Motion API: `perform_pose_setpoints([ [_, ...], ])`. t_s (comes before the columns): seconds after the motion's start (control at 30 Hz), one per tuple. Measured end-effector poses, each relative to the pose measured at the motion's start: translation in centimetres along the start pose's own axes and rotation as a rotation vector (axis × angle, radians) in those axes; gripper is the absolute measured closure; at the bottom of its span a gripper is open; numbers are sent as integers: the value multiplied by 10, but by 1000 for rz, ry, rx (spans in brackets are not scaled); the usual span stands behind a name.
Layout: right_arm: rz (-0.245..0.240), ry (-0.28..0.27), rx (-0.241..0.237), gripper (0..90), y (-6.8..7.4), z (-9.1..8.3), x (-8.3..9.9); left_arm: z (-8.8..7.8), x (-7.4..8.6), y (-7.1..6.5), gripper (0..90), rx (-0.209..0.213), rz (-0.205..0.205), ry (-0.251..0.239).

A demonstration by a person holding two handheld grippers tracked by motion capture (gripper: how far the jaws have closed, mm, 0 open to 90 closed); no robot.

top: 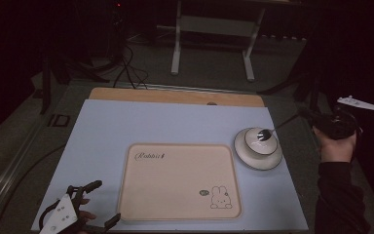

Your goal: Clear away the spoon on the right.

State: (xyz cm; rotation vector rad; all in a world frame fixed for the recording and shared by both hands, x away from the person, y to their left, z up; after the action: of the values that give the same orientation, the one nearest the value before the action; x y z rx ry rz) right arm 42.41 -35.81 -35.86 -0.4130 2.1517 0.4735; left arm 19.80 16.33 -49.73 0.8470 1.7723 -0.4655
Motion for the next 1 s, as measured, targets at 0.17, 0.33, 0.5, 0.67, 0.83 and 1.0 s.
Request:
perform_pose_setpoints([
  [0.17,-32,12,-27,899,13,2,-5,0,0,0,0,0,-1,-1],
  [0.33,-67,20,-61,899,27,4,-9,0,0,0,0,1,0,0],
  [0.5,-98,23,-100,899,37,8,-10,0,0,0,0,1,-1,-1],
  [0.67,-143,49,-136,899,51,14,-8,0,0,0,0,1,-1,-2],
  [0.83,-200,80,-179,899,68,22,-5,0,0,0,0,1,2,0],
  [1.0,-223,91,-200,899,76,25,-2,0,0,0,0,1,2,-3],
])
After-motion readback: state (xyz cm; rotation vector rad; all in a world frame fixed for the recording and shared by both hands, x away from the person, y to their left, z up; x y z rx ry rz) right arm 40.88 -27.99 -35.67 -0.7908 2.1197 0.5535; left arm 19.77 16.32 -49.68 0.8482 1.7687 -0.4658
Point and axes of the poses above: each handheld gripper's, and its own axes: z roughly forward along the jaws, x roughly out of its underside, y roughly to its left, the point moved 9 cm from there along z, roughly forward along the jaws, and after that the axes turned 11 degrees about y, right-handed, at the moved point
